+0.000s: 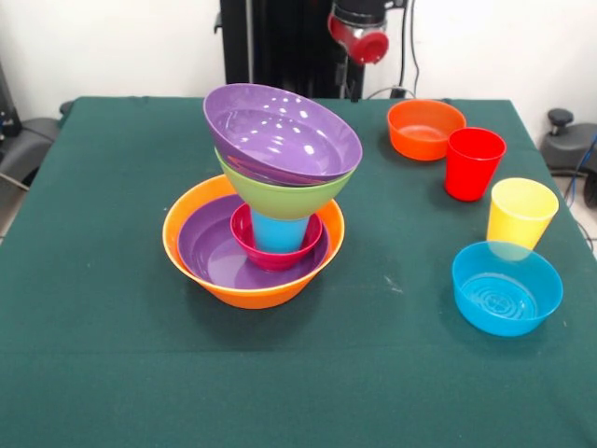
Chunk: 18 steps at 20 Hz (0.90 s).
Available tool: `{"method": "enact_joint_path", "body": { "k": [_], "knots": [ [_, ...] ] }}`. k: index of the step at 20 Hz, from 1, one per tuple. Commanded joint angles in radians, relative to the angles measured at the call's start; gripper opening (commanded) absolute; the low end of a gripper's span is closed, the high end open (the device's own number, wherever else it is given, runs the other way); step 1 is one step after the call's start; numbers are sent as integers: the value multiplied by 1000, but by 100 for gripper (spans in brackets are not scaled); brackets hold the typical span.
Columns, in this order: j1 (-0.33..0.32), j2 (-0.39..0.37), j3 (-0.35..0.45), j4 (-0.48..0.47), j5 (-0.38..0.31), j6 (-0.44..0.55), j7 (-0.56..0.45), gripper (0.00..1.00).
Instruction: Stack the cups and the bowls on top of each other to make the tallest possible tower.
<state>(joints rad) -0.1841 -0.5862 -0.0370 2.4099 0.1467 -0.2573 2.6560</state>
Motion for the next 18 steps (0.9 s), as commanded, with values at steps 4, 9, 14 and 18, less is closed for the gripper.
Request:
{"method": "enact_joint_path", "body": {
  "k": [4, 9, 14, 18],
  "knots": [
    [-23, 91, 181, 26, 45, -33, 305, 100],
    [-55, 32, 183, 42, 15, 10, 285, 100],
    [-85, 52, 217, 40, -13, -37, 289, 100],
    [-52, 46, 207, 13, 11, -72, 292, 100]
  ]
}}
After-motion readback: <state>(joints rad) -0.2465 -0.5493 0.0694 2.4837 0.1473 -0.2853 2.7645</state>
